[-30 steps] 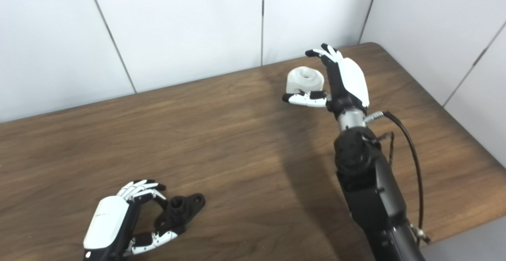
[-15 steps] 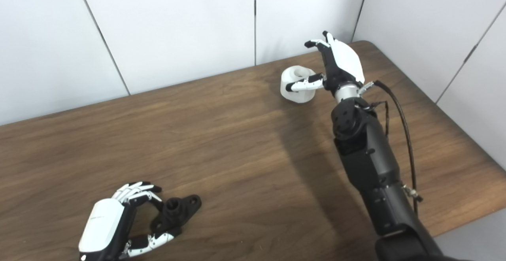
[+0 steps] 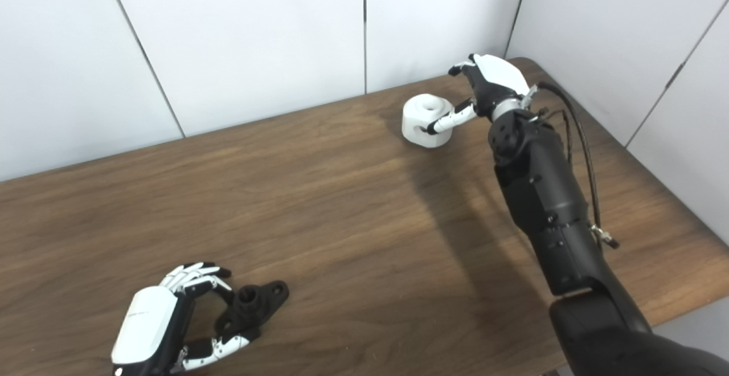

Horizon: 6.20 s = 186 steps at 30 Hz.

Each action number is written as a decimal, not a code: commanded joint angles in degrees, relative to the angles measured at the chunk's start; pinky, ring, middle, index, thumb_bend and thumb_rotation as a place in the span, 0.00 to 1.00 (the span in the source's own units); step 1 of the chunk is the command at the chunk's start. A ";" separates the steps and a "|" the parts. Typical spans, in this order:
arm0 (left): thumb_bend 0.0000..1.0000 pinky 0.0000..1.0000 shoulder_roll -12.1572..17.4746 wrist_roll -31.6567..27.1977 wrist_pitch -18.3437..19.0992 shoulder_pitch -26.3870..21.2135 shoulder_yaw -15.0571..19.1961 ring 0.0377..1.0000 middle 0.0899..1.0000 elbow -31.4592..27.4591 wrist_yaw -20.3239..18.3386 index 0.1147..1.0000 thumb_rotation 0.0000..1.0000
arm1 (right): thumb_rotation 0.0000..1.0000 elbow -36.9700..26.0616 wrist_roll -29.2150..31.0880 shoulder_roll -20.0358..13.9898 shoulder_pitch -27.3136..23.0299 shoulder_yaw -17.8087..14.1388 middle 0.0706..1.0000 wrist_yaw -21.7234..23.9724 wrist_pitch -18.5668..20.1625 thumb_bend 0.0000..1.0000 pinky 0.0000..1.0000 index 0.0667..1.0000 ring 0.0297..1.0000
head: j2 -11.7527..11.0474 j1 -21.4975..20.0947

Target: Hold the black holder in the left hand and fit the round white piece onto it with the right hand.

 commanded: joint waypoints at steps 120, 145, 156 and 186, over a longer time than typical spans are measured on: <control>0.52 0.86 -2.20 5.30 1.81 0.46 -2.18 0.80 0.69 1.62 -0.55 0.42 0.04 | 0.13 -11.25 10.43 -7.62 0.29 11.14 0.83 -11.57 -1.85 0.52 1.00 0.45 1.00 | 0.31 5.67; 0.52 0.90 -4.21 7.70 3.91 0.12 -4.22 0.82 0.72 2.52 0.07 0.42 0.05 | 0.14 -33.47 6.20 -6.37 -1.25 17.01 0.82 15.07 -0.04 0.52 1.00 0.44 0.98 | 3.04 15.76; 0.52 0.91 -4.74 9.11 5.47 -0.17 -5.20 0.83 0.72 2.16 -0.31 0.42 0.05 | 0.13 -39.36 2.83 -0.82 -1.17 19.41 0.82 21.41 -1.06 0.52 1.00 0.44 0.98 | 3.99 18.43; 0.52 0.92 -6.15 10.32 7.63 -1.30 -7.08 0.84 0.72 2.05 -0.38 0.42 0.05 | 0.14 -43.04 1.67 4.24 -1.94 25.98 0.81 31.07 -3.87 0.52 1.00 0.44 0.96 | 7.78 23.66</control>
